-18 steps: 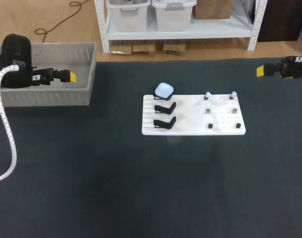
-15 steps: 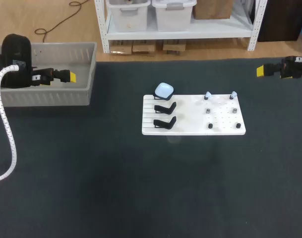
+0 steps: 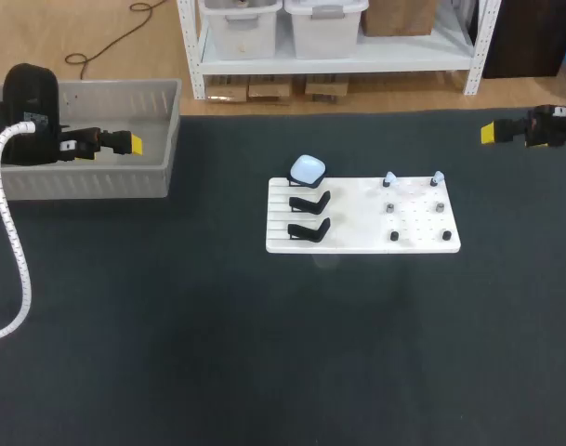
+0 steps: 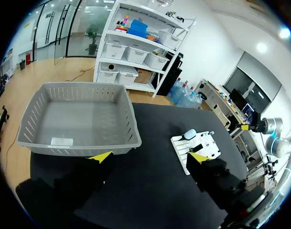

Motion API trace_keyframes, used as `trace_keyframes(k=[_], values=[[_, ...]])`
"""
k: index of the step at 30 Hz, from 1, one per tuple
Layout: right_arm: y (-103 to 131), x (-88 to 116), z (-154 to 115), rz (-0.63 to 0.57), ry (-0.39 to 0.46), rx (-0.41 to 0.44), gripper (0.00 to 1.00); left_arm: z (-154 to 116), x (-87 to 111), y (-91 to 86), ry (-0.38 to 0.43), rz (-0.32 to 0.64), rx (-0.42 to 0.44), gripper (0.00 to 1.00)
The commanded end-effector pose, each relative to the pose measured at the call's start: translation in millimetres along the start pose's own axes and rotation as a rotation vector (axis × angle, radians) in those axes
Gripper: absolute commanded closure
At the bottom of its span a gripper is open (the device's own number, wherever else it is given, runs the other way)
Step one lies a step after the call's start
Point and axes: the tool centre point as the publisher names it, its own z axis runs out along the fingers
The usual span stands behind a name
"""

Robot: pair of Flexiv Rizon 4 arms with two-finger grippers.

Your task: Pick up each earbud case from the left stands, insert the matching earbuds, close the lid, and place the case in the box.

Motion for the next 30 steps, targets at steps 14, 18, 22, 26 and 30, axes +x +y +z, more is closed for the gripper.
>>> trace_keyframes(k=[14, 18, 22, 26, 30], values=[[0, 0, 0, 0.000, 0.000, -0.001, 0.00, -2, -20.6, -23.5, -0.091, 0.159, 0.252, 0.00], [0, 0, 0, 0.000, 0.000, -0.001, 0.00, -2, -30.8, -36.3, -0.101, 0.300, 0.346, 0.00], [0, 0, 0, 0.000, 0.000, -0.001, 0.00, 0, -40.2, -45.6, -0.085, 0.419, 0.453, 0.00], [0, 0, 0, 0.000, 0.000, -0.001, 0.00, 5, -45.2, -53.4, -0.059, 0.523, 0.523, 0.00], [0, 0, 0, 0.000, 0.000, -0.001, 0.00, 15, -45.2, -59.7, -0.049, 0.644, 0.594, 0.00]])
